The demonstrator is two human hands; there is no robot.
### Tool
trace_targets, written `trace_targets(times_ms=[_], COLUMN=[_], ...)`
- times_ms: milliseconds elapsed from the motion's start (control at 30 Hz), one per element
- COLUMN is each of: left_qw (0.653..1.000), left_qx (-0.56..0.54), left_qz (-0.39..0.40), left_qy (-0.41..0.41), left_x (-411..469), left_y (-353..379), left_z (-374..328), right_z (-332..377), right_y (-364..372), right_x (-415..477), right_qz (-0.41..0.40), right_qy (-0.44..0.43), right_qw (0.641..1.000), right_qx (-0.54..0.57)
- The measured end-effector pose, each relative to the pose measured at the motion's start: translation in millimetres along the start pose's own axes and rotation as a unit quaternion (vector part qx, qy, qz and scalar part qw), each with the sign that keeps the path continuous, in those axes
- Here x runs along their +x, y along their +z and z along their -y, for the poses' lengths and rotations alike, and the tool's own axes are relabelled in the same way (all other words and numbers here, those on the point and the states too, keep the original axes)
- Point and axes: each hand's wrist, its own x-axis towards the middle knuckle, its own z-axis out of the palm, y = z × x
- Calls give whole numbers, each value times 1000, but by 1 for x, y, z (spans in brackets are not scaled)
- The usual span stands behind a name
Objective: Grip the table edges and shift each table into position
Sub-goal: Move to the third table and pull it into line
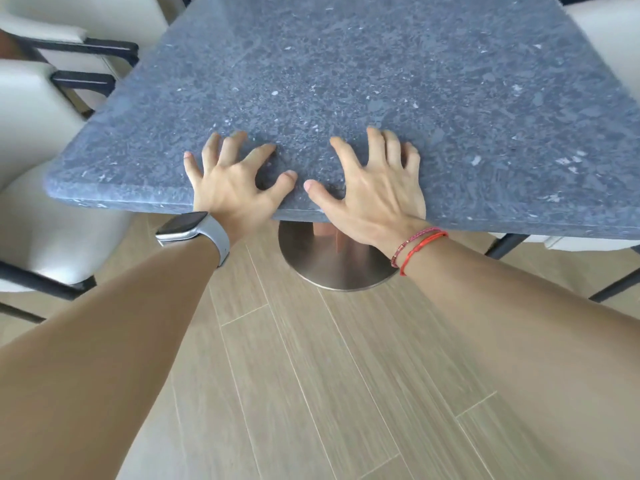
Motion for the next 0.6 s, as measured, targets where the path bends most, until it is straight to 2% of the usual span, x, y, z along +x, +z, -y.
trace_targets(times_ms=[267,600], left_qw=[997,998], left_qx=[70,49], left_qz=[2,-26], left_qy=[11,9], left_x=[6,8], left_y=[15,17], left_z=[-1,0], right_z=[4,5], right_y=[2,7], right_x=[1,5], right_qz=[13,40], right_qy=[48,81], right_qw=[998,993], right_qx=[-31,-69])
